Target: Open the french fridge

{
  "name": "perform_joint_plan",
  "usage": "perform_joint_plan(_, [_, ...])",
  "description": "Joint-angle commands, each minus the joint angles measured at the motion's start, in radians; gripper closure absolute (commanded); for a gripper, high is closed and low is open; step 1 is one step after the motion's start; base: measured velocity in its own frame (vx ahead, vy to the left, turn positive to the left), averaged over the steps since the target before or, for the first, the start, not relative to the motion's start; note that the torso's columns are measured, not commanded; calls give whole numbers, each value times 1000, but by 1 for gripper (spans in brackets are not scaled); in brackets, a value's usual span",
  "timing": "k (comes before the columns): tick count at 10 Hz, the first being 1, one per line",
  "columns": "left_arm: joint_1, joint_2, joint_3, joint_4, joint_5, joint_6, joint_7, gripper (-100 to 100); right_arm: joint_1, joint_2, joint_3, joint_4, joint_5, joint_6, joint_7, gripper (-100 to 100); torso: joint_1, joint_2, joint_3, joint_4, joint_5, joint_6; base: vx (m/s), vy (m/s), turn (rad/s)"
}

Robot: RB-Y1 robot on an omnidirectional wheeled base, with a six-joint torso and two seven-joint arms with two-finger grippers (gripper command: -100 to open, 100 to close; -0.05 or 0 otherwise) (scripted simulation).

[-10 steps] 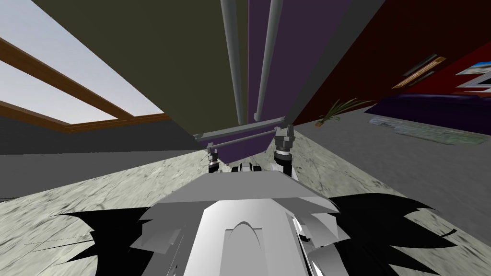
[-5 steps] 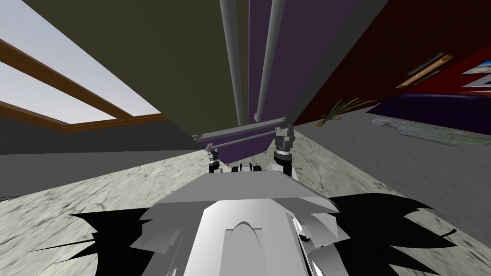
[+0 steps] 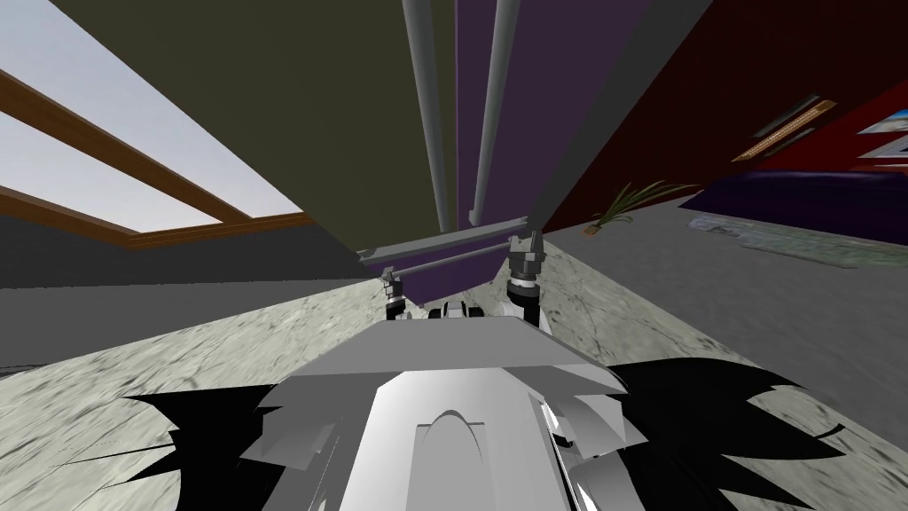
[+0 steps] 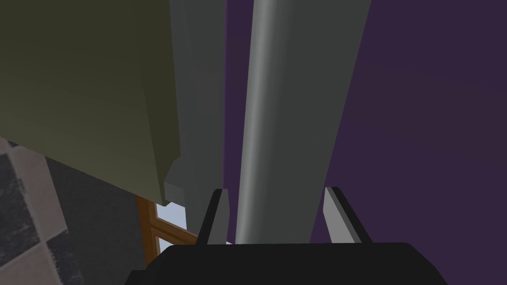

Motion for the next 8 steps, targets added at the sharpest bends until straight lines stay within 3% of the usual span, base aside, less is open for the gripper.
perform_joint_plan(1, [-3,4,-1,-13,0,29,2,100,0,0,0,0,0,0,0,0,-3,5,2,1,-1,-1,-137,-71,42])
perform_joint_plan(4, [-7,10,-3,-32,0,71,5,100,0,0,0,0,0,0,0,0,-3,5,3,1,-1,1,-182,-62,27])
perform_joint_plan(8, [9,13,-9,-44,-2,67,10,100,0,0,0,0,0,0,0,0,-3,7,4,1,-2,-1,-154,-47,17])
